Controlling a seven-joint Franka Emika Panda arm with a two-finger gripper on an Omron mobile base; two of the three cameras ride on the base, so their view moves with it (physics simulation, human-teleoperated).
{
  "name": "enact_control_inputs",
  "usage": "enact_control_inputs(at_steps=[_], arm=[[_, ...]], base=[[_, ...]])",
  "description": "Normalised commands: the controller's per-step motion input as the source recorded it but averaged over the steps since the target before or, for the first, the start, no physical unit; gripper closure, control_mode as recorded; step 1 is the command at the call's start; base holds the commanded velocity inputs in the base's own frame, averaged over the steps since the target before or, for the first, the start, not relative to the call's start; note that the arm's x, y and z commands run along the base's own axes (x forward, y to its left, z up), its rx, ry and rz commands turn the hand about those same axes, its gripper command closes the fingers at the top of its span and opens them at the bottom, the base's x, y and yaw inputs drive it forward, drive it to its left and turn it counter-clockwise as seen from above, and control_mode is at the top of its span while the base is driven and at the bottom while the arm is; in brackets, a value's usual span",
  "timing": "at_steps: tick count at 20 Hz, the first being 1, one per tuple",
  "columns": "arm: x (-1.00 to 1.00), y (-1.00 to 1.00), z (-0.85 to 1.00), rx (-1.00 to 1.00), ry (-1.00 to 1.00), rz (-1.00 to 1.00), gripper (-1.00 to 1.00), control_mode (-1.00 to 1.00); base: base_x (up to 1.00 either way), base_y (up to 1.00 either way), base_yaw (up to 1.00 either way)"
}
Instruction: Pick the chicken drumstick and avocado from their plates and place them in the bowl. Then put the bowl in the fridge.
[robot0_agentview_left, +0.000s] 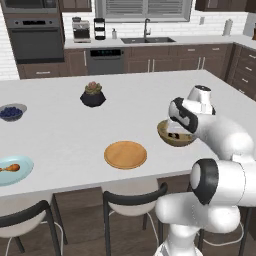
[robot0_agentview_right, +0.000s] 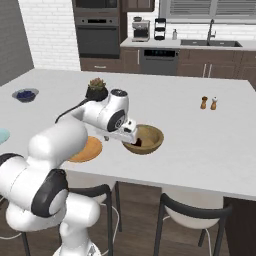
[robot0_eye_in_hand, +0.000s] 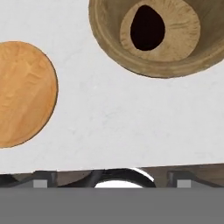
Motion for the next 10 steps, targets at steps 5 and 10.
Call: enact_control_inputs(at_steps=[5,10], arm=[[-0.74,0.27,0.54,0.00,-0.12,0.00,-1.00,-1.00],[-0.11,0.15,0.08,0.00,0.00,0.00,-1.00,1.00]], base=[[0.00,0.00,0.00],[-0.49,0.79,0.01]])
